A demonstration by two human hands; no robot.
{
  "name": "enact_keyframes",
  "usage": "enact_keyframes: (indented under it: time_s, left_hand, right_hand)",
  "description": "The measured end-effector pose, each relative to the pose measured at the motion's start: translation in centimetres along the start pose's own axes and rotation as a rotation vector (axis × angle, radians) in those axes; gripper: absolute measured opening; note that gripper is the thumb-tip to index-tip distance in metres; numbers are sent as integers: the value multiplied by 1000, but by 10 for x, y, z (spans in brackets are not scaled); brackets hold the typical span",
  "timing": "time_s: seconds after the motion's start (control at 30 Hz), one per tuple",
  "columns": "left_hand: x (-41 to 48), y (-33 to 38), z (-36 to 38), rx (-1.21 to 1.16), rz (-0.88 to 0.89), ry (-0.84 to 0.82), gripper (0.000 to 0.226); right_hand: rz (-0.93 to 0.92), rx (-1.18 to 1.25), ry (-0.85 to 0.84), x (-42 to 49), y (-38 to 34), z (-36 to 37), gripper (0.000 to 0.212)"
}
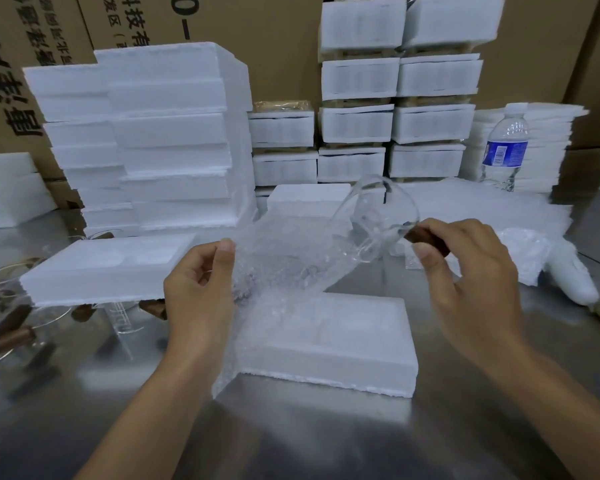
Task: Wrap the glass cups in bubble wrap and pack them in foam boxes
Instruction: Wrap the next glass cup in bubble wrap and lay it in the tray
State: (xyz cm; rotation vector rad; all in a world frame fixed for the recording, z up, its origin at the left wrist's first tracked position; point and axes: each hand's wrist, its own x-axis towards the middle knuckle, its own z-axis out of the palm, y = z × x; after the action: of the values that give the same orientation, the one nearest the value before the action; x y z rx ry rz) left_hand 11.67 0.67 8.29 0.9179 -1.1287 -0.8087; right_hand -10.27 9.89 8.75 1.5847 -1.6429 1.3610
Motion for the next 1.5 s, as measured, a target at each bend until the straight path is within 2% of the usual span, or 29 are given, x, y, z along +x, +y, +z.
enact_keyframes:
  time_s: [0.13,0.33,0.5,0.7,0.83,0.9,0.97,1.03,1.2,1.3,1.4,1.5]
  left_hand:
    - [1,-3,-1,-7,-46,13,18]
    - [-1,-2,-2,-30,-86,12,21]
    - [-9,7,-1,-16,-53,-162,22]
    - [-18,14,-3,217,215,-396,7]
    - [-21,11,-5,569,402,-505,39]
    - [-24,9,-4,656,459,-507,45]
    - [-25,9,-2,625,463,-467,40]
    - [-25,11,-1,570,472,-434,24]
    - [-29,15,2,525,512,-436,1]
    - [-27,16,3,425,460,-400,18]
    - [-25,17,3,291,343,-346,19]
    - [-22,17,2,95,146,-332,18]
  right_hand:
    - [-84,60,59,2,3,-2,23]
    - [-204,63,-47,1,1,-1,29]
    - [-129,-41,-170,-2,2,0,31]
    - [-16,-39,-189,-1,3,-1,29]
    - [-37,-22,-211,-2,-1,-1,28]
    - [-33,-4,-217,-3,-3,0,30]
    - [-21,28,-209,-4,-4,0,30]
    - [-12,59,-194,-5,-6,0,29]
    - [-5,72,-173,-5,-7,3,27]
    - [81,172,-127,-4,-5,3,16]
    - [242,383,-124,1,-4,0,18]
    - [351,594,-191,6,-4,-4,15]
